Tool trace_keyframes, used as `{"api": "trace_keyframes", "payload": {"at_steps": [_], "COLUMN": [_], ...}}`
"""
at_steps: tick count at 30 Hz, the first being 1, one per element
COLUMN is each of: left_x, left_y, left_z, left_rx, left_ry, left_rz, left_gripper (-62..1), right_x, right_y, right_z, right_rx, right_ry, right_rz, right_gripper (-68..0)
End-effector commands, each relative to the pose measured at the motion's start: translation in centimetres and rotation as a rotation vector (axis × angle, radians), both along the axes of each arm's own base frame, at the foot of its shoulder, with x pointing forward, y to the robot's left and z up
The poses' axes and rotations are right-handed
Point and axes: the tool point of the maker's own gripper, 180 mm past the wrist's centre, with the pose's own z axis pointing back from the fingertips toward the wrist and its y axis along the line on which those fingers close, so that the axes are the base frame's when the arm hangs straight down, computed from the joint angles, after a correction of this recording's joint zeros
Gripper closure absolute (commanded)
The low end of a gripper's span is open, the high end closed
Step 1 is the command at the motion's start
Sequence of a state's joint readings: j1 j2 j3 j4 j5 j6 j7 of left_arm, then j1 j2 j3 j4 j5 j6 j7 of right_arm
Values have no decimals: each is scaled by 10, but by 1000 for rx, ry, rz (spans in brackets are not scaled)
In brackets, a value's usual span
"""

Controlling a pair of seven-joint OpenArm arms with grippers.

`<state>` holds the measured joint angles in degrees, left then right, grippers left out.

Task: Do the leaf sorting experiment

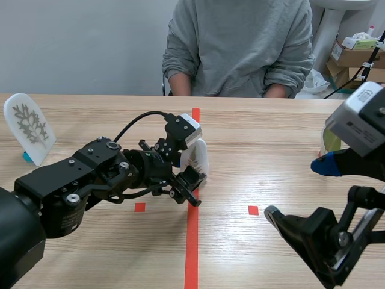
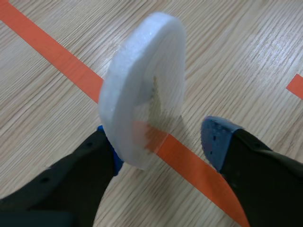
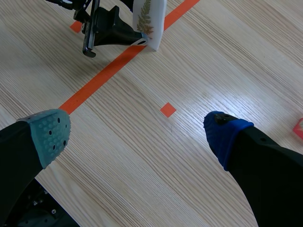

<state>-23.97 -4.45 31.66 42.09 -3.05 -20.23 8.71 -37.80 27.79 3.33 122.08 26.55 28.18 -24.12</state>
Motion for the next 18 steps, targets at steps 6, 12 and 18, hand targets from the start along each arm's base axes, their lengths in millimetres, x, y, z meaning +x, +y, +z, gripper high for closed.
{"api": "trace_keyframes", "payload": {"at_steps": [6, 12, 18], "left_x": [8, 7, 6], "left_y": [-10, -12, -9], "left_z": [17, 17, 17], "left_rx": [-47, -52, -56], "left_ry": [-39, -40, -38], "left_rz": [-6, -7, 0], "left_gripper": [-123, -38, -38], "right_x": [3, 3, 4], "right_y": [0, 0, 0], "right_z": [5, 5, 5], "right_rx": [10, 10, 12], "right_ry": [-19, -19, -21], "right_rz": [1, 1, 1], "right_gripper": [-578, -578, -578]}}
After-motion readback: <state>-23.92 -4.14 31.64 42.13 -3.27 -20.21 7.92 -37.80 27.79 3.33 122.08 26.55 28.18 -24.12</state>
